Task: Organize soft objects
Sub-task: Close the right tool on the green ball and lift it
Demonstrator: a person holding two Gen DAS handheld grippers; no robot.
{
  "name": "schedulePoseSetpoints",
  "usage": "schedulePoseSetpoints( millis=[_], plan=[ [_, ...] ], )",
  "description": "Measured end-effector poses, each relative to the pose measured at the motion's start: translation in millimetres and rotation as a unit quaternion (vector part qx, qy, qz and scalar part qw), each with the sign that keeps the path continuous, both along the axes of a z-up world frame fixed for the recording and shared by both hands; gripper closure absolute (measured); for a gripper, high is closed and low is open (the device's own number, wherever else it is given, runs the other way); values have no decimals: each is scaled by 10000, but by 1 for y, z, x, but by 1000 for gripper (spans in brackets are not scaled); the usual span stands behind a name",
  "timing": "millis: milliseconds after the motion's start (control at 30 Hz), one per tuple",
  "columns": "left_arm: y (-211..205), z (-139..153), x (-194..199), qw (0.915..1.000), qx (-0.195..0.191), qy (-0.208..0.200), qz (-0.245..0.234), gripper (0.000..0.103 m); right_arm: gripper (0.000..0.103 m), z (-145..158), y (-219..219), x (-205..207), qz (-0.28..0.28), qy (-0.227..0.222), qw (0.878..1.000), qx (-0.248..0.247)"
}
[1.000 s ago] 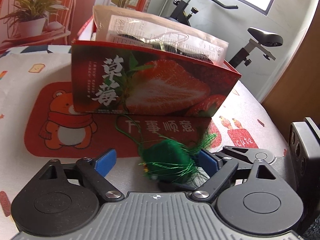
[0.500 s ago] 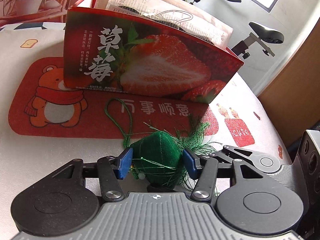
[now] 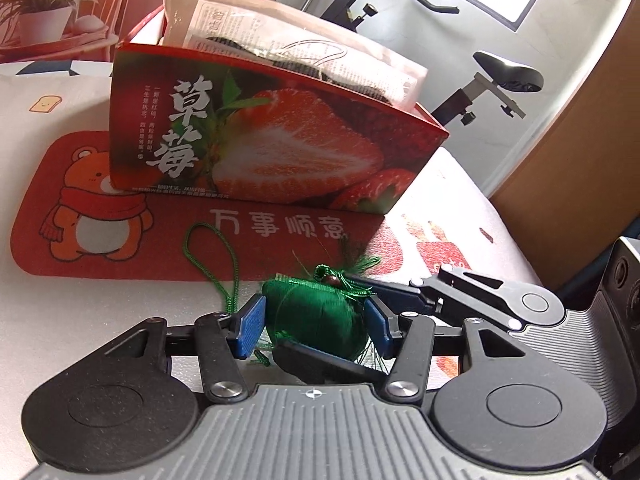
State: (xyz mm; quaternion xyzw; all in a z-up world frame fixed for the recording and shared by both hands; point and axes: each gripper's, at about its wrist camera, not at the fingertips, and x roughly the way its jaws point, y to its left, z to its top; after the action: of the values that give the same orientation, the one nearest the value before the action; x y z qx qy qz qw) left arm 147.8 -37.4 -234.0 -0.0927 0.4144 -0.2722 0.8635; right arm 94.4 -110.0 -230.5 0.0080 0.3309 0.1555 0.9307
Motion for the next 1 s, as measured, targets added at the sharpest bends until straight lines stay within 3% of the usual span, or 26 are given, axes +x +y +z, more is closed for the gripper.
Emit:
schedulePoseSetpoints(
  millis=[200,300,533,700,867,1000],
  plan=[
    [-1,5,-5,9999,-101,-35,-41,48,55,10,-1,0,-1,-108,9999,4],
    [2,2,-5,9999,-147,47,16,55,56,6,-1,1,-27,-7,10000,-55],
    [8,-10,-2,9992,-250,300,61,52,47,-7,-4,-2,-117,163,9996,-193],
    [8,-13,-3,9990,-308,328,6,51,43,-18,-15,-2,-344,566,9978,-80],
    [4,-16,-5,9986,-389,335,-117,57,54,-20,-20,-5,-317,530,9980,136],
    [3,-11,-8,9989,-421,170,-134,57,56,-14,-20,-7,-280,359,9988,183]
  ],
)
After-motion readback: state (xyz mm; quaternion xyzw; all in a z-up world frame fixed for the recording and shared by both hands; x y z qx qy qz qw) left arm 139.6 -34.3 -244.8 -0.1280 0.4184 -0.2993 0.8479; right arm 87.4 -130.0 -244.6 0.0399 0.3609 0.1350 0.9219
